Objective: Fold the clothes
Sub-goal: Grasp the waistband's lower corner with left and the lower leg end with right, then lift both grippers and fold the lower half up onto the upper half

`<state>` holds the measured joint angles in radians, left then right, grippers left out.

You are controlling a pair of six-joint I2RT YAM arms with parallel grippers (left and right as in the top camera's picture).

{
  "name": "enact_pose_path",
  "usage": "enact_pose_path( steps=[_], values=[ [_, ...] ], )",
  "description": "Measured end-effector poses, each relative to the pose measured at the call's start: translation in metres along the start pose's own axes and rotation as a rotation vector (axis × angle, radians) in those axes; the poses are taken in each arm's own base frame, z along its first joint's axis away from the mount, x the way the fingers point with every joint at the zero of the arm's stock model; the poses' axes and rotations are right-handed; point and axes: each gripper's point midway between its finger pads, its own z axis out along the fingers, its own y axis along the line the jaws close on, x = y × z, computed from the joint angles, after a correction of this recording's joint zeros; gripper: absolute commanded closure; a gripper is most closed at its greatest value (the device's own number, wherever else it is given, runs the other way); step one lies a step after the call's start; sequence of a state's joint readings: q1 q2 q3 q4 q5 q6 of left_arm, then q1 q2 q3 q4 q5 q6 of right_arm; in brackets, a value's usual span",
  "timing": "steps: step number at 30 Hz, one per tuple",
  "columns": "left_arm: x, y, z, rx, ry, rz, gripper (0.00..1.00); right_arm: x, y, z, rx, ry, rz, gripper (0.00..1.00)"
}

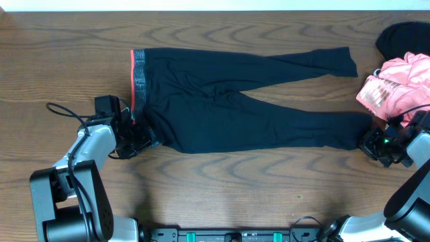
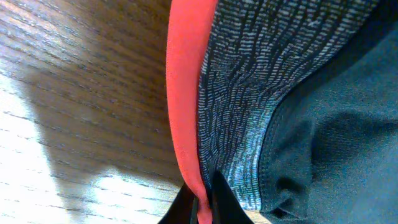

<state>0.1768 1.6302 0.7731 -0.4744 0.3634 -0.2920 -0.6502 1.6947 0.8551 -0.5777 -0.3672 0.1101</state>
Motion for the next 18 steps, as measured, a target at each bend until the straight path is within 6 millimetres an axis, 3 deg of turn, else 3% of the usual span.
enact_pose_path(
  steps=[7,18],
  values=[
    [0.002,0.000,-0.006,-0.001,-0.019,0.007,0.94,-0.002,0.000,0.000,-0.002,-0.007,-0.003,0.99],
    [-0.015,-0.020,-0.056,0.048,-0.211,0.067,0.95,0.001,0.025,-0.003,-0.144,0.007,-0.012,0.99]
  ],
)
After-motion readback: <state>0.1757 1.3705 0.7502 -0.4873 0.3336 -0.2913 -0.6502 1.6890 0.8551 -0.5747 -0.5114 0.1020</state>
